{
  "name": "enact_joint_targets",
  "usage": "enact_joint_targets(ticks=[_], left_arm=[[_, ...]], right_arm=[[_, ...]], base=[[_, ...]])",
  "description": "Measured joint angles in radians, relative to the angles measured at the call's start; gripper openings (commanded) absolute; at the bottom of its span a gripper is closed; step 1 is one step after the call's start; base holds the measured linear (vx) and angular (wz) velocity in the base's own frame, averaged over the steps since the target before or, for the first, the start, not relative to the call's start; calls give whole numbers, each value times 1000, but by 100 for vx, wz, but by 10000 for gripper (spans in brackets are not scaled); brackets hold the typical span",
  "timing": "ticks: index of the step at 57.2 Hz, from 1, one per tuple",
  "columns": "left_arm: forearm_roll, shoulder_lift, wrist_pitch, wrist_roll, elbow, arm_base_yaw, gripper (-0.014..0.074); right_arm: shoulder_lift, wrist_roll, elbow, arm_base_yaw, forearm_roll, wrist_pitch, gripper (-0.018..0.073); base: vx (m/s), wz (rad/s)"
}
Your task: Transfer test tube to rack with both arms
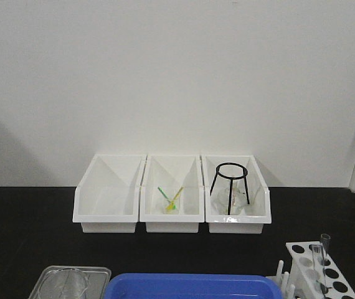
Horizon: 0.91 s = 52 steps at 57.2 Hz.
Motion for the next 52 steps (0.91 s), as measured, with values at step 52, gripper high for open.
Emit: enact_joint_targets(ticks=[52], left_arm=[[0, 0, 1, -3, 0, 0, -7]], right_arm=[[-419, -22, 437, 0, 128, -54, -11]], base=[[0, 0]])
